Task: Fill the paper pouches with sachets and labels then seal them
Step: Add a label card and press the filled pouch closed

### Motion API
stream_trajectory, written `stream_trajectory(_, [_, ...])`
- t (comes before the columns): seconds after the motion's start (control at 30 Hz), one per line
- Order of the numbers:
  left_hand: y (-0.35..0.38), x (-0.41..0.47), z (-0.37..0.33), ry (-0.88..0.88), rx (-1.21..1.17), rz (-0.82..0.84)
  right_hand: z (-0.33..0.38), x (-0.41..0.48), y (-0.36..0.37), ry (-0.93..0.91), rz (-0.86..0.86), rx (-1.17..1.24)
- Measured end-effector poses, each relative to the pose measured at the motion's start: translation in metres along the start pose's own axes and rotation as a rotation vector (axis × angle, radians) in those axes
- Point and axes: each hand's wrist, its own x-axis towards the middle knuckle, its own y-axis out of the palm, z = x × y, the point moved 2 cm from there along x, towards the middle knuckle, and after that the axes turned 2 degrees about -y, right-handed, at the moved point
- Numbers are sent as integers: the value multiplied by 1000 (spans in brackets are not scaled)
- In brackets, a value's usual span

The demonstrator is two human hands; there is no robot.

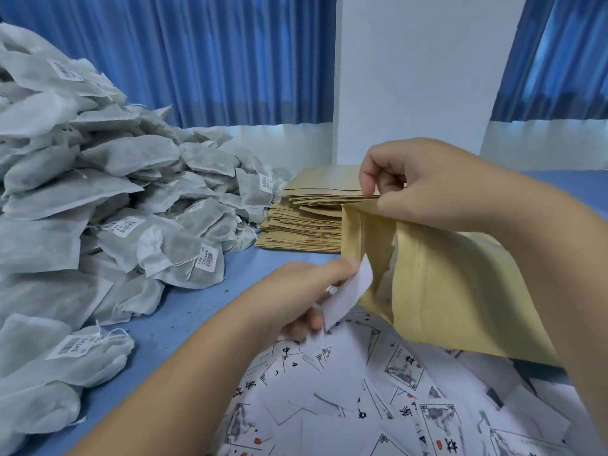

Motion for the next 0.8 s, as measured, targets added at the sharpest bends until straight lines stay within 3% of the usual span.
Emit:
stream_trajectory(0.13, [1, -5, 1, 80, -13, 209, 0, -2, -1, 5, -14, -1])
stream_trajectory(0.27, [-8, -10, -3, 152, -158, 221, -3, -10, -5, 14, -42, 46])
stream_trajectory(0.33, [-15, -14, -6, 248, -114, 156, -7, -17, -7, 12, -79, 84])
stream_trajectory(0.4, [-17, -19, -12, 474, 7, -47, -12, -26, -9, 4, -111, 108])
stream_trajectory(0.47, [-12, -28, -20, 822, 157, -316, -16, -34, -10, 1, -136, 125])
stream_trajectory(0.53, [2, -38, -24, 1137, 334, -455, -19, -41, -11, 2, -156, 159])
stream_trajectory(0.63, [25, -44, -22, 1323, 607, -410, -20, -52, -9, 1, -176, 198])
stream_trajectory(0.8, [40, -43, -19, 1381, 1001, -263, -21, -64, -4, 2, -192, 219])
